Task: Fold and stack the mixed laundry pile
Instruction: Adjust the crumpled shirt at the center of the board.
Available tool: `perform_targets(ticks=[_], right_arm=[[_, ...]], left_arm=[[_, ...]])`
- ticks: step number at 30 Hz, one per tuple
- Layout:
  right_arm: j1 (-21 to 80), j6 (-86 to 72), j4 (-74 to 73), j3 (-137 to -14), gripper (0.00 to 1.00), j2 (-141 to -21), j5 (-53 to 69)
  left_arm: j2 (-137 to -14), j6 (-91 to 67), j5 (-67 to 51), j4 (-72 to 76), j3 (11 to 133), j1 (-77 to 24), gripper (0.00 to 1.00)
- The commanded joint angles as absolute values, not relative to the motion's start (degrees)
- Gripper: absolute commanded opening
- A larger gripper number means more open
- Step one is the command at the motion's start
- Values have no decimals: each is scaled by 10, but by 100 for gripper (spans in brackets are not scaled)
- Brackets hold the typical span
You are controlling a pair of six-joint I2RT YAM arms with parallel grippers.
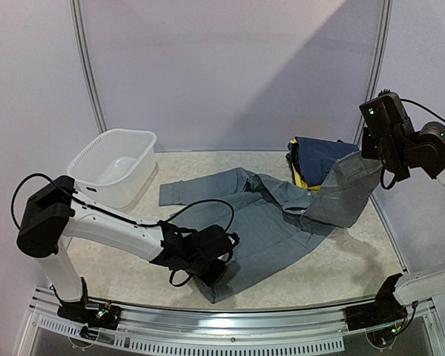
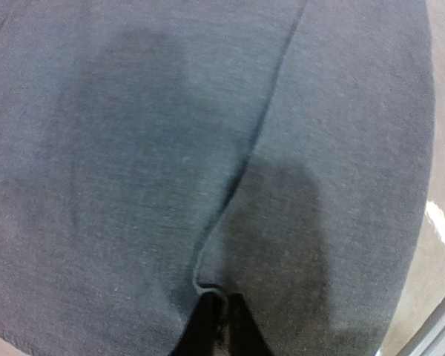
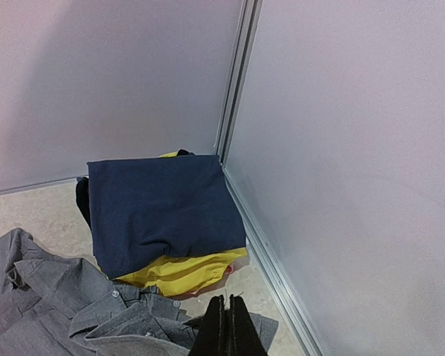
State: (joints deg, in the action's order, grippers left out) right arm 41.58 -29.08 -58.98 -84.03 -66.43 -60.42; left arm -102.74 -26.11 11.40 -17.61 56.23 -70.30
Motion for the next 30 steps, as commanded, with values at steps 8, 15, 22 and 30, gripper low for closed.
perform_targets(ticks=[8, 15, 22, 30], right_arm=[[412, -298, -607, -845, 0, -651, -626], [394, -333, -643, -846, 0, -640, -657], [330, -360, -659, -832, 0, -644, -638], [314, -527, -852, -828, 2, -632, -661]], left_arm=[[-957, -251, 162, -208, 548, -730, 0], [-825, -291, 234, -340, 507, -798, 0], [-719, -351, 318, -545, 540, -889, 0], [-585, -417, 329, -622, 510, -919, 0]])
